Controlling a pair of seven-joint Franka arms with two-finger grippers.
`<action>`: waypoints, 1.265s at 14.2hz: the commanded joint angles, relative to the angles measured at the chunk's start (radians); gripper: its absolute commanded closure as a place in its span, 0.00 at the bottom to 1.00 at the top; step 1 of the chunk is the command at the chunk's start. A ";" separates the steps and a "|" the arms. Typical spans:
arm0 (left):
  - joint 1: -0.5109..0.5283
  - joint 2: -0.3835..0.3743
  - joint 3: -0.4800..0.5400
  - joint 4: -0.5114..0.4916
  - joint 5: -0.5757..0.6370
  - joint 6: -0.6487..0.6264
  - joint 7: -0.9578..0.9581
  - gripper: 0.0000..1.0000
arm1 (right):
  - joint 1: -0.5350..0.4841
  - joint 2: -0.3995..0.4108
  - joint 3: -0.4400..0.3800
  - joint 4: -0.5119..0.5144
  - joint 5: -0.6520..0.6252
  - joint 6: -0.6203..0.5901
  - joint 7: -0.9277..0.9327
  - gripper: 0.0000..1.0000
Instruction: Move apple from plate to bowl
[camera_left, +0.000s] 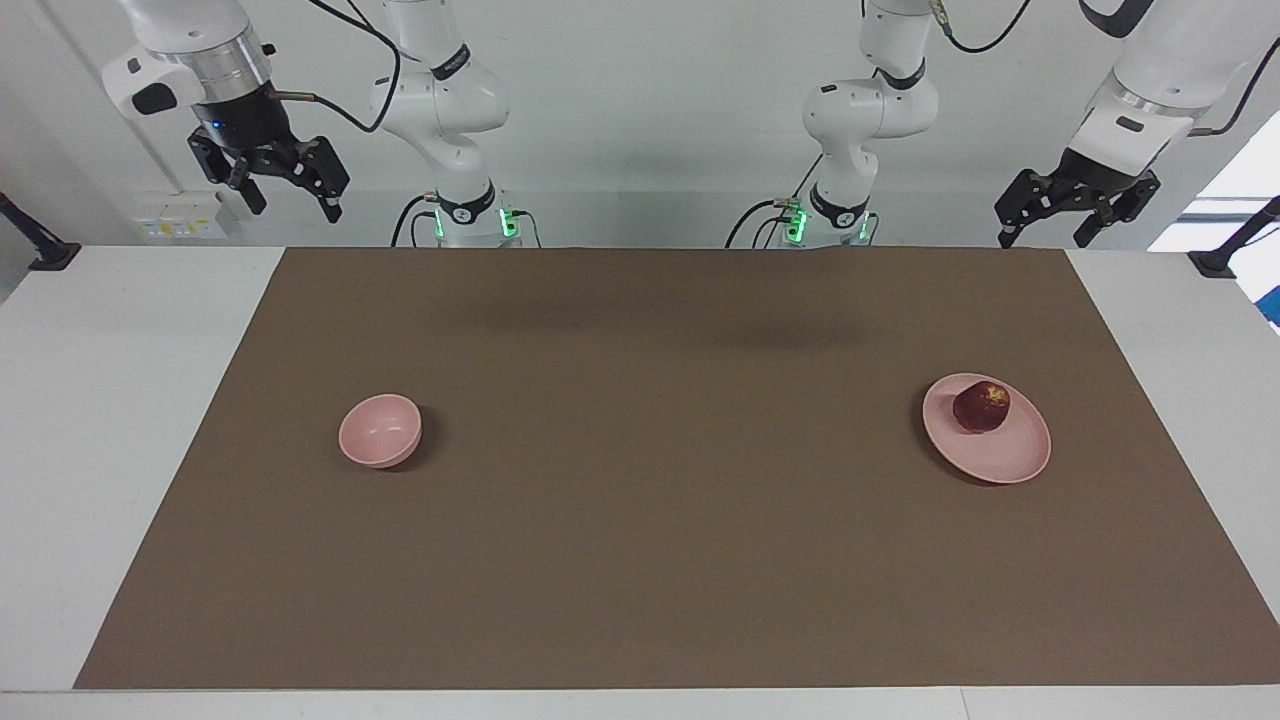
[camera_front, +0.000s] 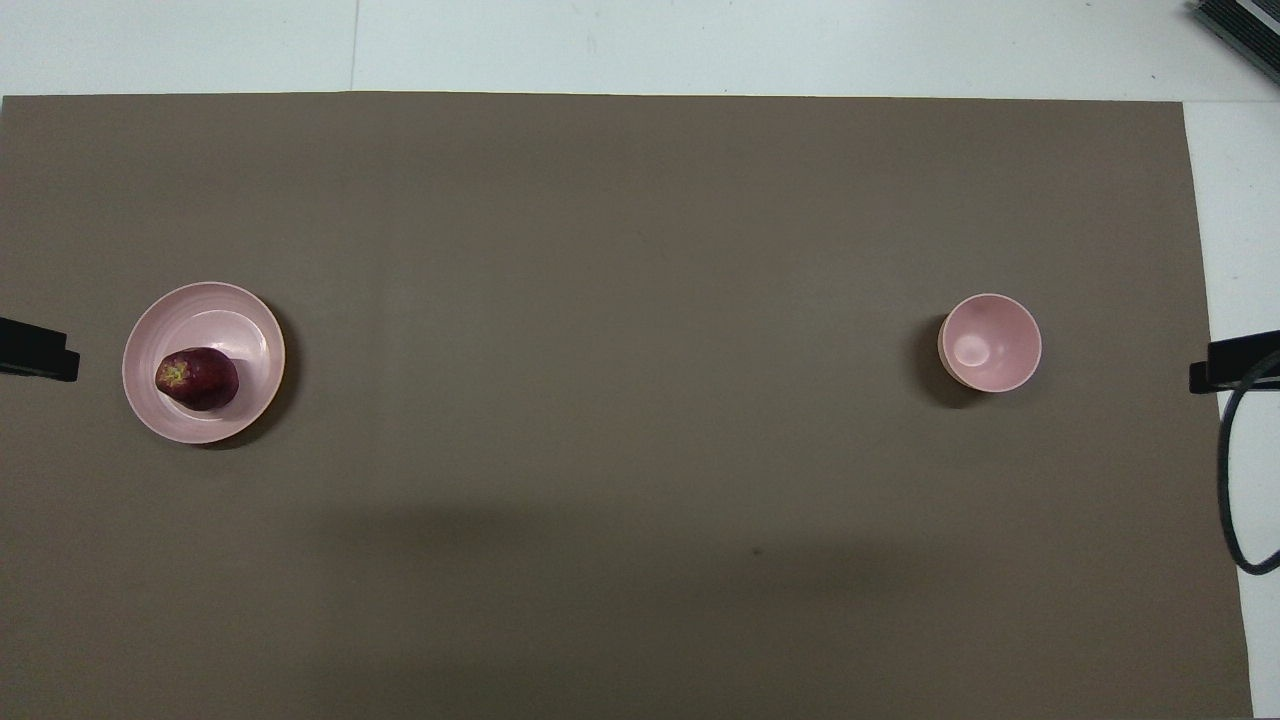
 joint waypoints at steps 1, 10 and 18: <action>0.030 -0.024 -0.005 -0.085 0.004 0.094 0.024 0.00 | -0.008 -0.027 0.003 -0.030 0.000 -0.001 -0.034 0.00; 0.098 -0.012 -0.006 -0.337 -0.008 0.411 0.208 0.00 | -0.006 -0.027 0.005 -0.033 0.000 -0.004 -0.037 0.00; 0.124 0.095 -0.006 -0.443 -0.048 0.614 0.259 0.00 | 0.000 -0.028 0.005 -0.033 0.000 -0.019 -0.037 0.00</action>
